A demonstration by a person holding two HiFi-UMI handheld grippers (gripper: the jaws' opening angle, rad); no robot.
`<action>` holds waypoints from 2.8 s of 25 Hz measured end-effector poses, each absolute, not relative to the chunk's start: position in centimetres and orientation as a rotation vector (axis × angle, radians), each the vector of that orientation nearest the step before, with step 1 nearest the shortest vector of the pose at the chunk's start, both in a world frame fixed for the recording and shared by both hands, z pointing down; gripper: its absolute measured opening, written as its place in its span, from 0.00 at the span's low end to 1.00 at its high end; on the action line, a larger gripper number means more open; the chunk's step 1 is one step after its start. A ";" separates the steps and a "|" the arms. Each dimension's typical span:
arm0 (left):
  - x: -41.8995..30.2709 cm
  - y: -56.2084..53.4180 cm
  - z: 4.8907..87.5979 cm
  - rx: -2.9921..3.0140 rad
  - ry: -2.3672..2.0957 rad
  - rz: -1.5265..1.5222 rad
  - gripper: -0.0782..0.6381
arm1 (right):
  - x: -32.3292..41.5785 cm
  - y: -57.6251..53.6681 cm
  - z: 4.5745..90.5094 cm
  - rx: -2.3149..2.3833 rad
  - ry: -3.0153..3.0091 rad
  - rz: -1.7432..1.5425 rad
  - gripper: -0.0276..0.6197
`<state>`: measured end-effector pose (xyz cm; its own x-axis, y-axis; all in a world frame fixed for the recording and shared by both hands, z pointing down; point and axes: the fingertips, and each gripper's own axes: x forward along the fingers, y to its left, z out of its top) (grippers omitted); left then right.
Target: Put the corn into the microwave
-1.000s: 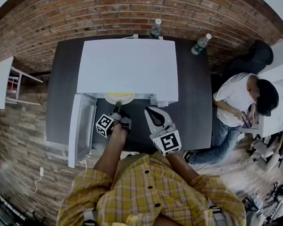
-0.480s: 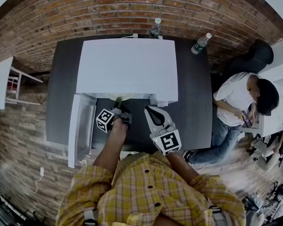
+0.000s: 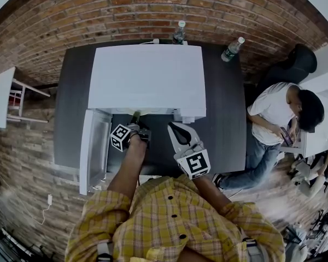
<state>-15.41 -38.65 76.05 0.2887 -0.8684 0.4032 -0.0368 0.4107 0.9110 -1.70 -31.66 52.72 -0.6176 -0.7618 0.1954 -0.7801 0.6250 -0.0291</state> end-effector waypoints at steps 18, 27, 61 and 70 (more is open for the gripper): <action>-15.2 -37.3 74.3 1.002 -1.082 -0.787 0.34 | -0.9 -30.0 51.8 1.334 -2.682 0.163 0.05; -14.2 -34.7 70.7 1.057 -1.012 -0.821 0.28 | -0.1 -27.3 50.8 1.406 -2.661 0.157 0.05; -9.6 -22.6 49.7 2.100 -1.142 -0.518 0.10 | 1.2 -20.6 48.9 1.538 -2.672 0.227 0.05; -7.9 -20.3 47.9 2.310 -1.254 -0.327 0.10 | 1.6 -19.9 48.1 1.558 -2.688 0.220 0.05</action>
<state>-7.92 -20.32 47.91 0.5495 -0.8352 0.0219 -0.7185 -0.4590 0.5226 1.56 -19.87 48.14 -0.4993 -0.8613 0.0940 -0.8651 0.4897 -0.1082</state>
